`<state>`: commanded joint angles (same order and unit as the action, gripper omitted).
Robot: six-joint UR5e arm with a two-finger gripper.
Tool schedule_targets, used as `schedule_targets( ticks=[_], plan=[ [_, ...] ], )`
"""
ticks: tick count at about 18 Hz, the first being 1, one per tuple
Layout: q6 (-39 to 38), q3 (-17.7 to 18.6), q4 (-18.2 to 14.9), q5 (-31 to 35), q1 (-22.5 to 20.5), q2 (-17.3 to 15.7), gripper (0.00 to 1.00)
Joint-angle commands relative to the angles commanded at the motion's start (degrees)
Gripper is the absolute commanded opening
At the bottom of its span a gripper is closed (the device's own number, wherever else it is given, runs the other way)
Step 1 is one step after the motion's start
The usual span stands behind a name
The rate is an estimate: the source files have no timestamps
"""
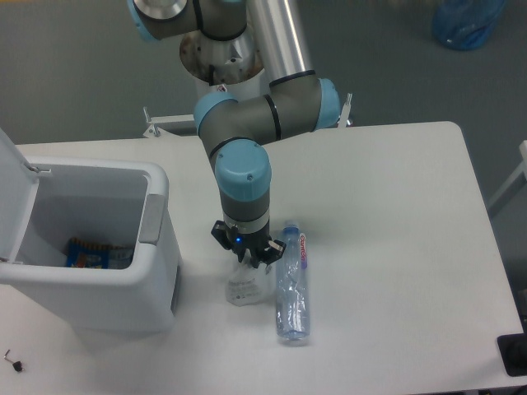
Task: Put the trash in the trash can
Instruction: 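Close the gripper on the crumpled plastic bag and lift it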
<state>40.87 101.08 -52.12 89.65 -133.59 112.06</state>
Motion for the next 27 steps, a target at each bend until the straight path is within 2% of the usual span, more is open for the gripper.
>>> schedule_targets(
  ticks=[4, 11, 15, 18, 27],
  plan=[
    [-0.09, -1.31, -0.09, -0.44, -0.09, -0.26, 0.0],
    [-3.95, -7.2, -0.26, -5.44, -1.66, -1.32, 0.0],
    [-13.68, -14.83, -0.26, -10.1, -3.16, -1.41, 0.0],
    [-20.64, -18.8, -0.26, -15.36, -5.0, -2.72, 0.0],
    [-32.16, -18.81, -0.7, -30.92, -7.47, -10.71, 0.0]
  ],
)
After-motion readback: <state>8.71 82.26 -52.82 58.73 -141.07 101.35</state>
